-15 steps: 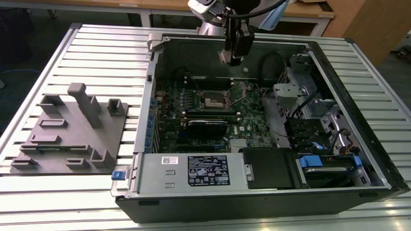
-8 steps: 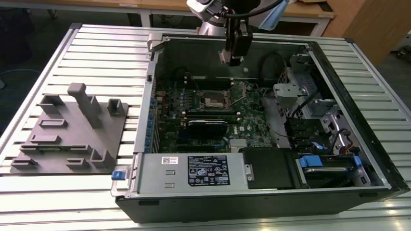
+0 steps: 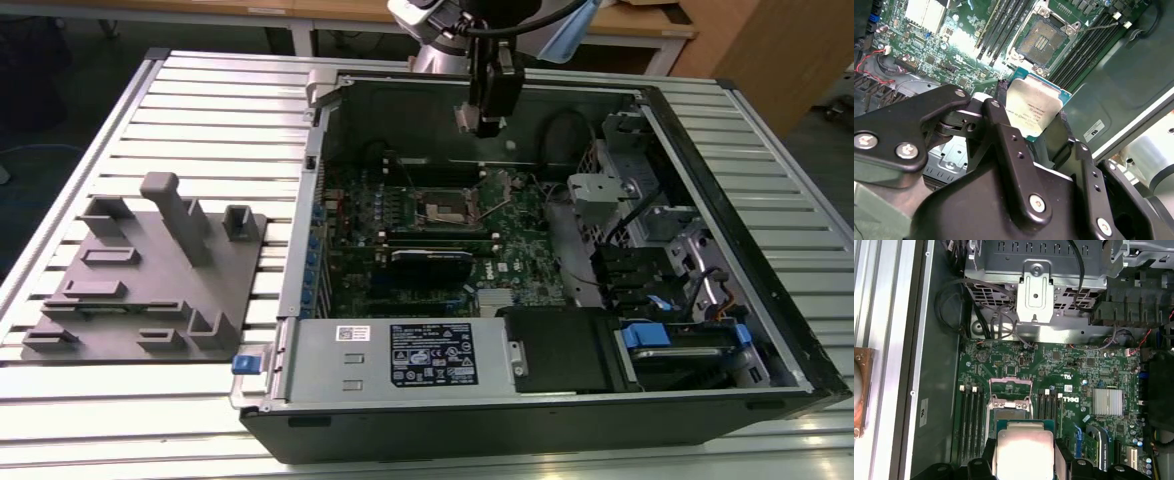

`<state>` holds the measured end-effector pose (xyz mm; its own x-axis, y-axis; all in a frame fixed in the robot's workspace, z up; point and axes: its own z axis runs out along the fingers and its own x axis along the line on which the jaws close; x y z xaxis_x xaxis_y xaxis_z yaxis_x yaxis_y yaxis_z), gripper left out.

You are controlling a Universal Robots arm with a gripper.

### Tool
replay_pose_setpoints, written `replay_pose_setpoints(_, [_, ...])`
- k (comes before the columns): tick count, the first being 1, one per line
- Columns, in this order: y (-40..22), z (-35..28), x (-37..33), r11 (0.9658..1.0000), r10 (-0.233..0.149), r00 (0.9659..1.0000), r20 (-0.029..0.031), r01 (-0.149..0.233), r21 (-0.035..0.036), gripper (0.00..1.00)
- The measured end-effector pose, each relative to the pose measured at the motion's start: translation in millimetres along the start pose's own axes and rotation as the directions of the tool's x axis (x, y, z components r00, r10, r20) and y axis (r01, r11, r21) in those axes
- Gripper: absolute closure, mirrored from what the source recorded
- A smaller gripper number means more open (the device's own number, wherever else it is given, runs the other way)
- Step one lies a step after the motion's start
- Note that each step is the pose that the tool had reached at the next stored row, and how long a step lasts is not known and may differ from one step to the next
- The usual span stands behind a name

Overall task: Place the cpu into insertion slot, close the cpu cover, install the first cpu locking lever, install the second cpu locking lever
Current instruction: 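Place the cpu into insertion slot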

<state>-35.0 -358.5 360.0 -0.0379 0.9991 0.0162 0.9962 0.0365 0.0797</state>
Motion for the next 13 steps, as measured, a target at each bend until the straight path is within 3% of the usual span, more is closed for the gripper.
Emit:
replay_pose_setpoints(10, [0.0, 0.1, 0.0, 1.0000, 0.002, 1.0000, 0.0002, -0.002, -0.0001, 0.46])
replay_pose_setpoints(13, [-0.1, 0.6, 0.0, 0.9998, 0.021, 0.9998, 0.0016, -0.021, -0.0005, 0.46])
